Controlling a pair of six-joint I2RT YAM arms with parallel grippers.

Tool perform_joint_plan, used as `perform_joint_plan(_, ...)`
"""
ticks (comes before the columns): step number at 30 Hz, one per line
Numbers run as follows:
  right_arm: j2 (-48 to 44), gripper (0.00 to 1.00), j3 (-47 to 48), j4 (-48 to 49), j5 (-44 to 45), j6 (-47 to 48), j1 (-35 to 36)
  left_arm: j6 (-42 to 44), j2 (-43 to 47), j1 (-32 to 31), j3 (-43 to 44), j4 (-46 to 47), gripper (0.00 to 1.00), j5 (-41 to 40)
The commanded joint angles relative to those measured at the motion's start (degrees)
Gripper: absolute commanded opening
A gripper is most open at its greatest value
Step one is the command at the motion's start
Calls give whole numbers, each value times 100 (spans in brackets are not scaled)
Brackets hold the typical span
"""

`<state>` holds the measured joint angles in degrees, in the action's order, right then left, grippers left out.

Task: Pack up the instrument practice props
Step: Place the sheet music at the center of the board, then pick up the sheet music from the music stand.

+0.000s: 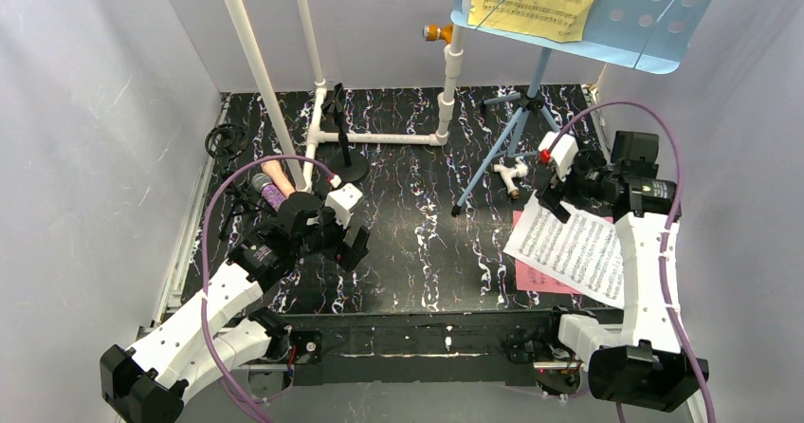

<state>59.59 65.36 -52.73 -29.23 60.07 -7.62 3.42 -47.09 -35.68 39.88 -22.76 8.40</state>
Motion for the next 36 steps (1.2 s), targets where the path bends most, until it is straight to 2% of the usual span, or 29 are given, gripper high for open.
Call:
perform_joint_plan(1,-104,98,874,-513,-1811,-551,-21,29,14,35,29,-75,100,30)
perform_joint_plan(7,235,98,1871,-138,-2570,-1847,-13,34,-4,33,27,-79,100,30)
perform_joint_plan(10,463,98,2454,350,-2819,-2691,-15,30,-2,35,28,-79,100,23)
perform_joint_plan(15,745,98,3185,1820,-2908,-4525,-14,32,-11,33,29,-79,100,12)
perform_joint_plan(19,907,98,3530,2942,-2632,-5776,-19,32,-15,40,28,-79,100,12)
perform_joint_plan(28,1401,96,4370,3769,-1357,-6879,-17,41,-28,35,37,-79,100,12)
perform_joint_plan(36,1665,95,4865,3859,-544,-7356,-12,44,-50,31,37,-79,100,12)
